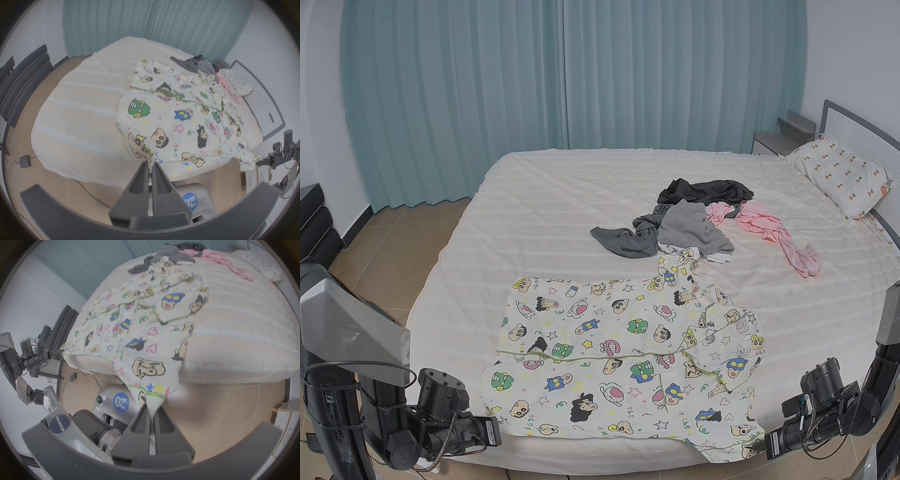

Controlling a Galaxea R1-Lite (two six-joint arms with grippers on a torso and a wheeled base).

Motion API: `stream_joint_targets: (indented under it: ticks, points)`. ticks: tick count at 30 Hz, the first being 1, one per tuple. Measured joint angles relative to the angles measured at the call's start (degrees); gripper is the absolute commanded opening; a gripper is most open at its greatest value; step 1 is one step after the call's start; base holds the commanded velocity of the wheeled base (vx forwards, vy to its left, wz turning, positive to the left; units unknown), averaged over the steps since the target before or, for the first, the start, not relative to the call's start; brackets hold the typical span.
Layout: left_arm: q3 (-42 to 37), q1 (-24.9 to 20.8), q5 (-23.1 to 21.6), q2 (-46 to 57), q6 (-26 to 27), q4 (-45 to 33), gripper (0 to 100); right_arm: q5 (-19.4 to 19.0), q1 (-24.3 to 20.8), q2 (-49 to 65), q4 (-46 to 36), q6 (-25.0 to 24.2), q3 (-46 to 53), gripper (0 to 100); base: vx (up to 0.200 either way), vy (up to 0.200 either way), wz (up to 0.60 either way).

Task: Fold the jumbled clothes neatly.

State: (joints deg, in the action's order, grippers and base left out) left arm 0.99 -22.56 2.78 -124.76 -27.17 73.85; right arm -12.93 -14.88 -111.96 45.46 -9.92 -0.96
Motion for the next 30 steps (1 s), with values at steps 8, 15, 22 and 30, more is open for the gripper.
stream_joint_targets:
  ticks: [8,15,22,30]
  points:
    - [0.00,0.16,0.91,5.68,-1.56,2.46,0,-0.88,0.80,10.97,-0.52,-0.15,-0.02,0,0.000,0.000,0.00]
    - [0.02,0.16,3.10,10.87,-2.05,2.82,0,-0.96,1.38,22.32,-3.01,-0.11,-0.02,0,0.000,0.000,0.00]
    - [0.00,0.16,3.46,16.02,-1.94,-2.17,0,-0.96,1.38,30.79,-8.05,-0.06,-0.05,0,0.000,0.000,0.00]
    - [0.02,-0.20,3.16,23.43,-1.78,-13.56,0,-1.00,0.98,39.74,-20.36,-0.01,-0.30,0,0.000,0.000,0.00]
